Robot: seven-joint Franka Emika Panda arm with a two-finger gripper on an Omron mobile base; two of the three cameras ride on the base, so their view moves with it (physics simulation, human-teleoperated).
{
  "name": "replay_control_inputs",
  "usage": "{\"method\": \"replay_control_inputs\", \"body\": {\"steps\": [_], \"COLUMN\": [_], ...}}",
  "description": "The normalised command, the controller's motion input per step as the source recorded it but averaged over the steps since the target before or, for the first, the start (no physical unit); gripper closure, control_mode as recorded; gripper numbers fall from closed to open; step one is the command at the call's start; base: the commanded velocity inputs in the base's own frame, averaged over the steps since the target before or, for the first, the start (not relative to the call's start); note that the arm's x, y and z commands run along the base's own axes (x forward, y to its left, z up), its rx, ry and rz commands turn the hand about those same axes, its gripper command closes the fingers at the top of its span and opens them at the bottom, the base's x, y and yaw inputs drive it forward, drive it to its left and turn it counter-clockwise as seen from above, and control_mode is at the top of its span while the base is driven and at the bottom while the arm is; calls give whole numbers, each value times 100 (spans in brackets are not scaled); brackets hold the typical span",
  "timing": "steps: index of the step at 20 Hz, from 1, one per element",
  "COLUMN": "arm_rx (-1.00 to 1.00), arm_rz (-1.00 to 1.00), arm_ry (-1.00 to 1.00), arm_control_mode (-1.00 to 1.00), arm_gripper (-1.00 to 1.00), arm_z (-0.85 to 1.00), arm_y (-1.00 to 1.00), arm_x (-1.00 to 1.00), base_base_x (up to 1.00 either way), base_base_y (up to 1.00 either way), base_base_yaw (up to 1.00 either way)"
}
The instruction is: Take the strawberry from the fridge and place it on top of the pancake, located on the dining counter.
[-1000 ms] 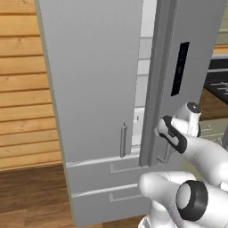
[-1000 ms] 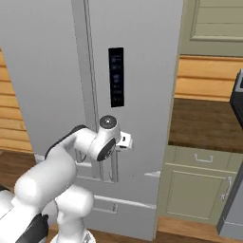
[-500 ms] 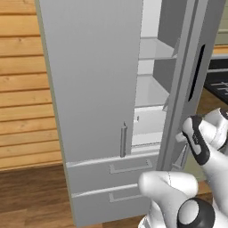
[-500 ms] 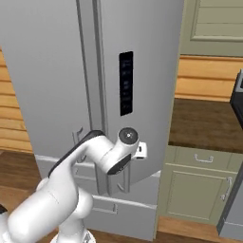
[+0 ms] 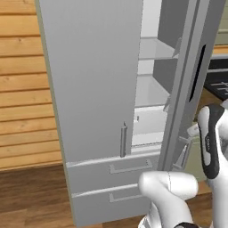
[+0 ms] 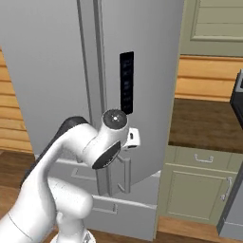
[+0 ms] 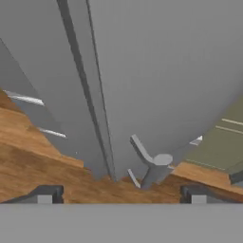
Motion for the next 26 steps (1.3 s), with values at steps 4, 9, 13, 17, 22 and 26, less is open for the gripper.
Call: {"method": "replay_control_inputs", "body": {"steps": [4, 9, 13, 17, 22, 26], "arm_rx": [-57, -88, -67, -50, -32, -25], "arm_rz": [0, 0, 0, 0, 0, 0], "arm_ry": [2, 6, 21, 41, 50, 27], "arm_control_mode": [-100, -100, -100, -100, -100, -100], "arm_gripper": [-100, -100, -100, -100, -100, -100], "arm_z": [80, 66, 58, 31, 3, 19], "arm_y": [100, 100, 66, 30, -32, 0], "arm_x": [-24, 0, -9, 28, 81, 76], "base_base_x": [0, 0, 0, 0, 0, 0], "base_base_y": [0, 0, 0, 0, 0, 0], "base_base_yaw": [0, 0, 0, 0, 0, 0]}}
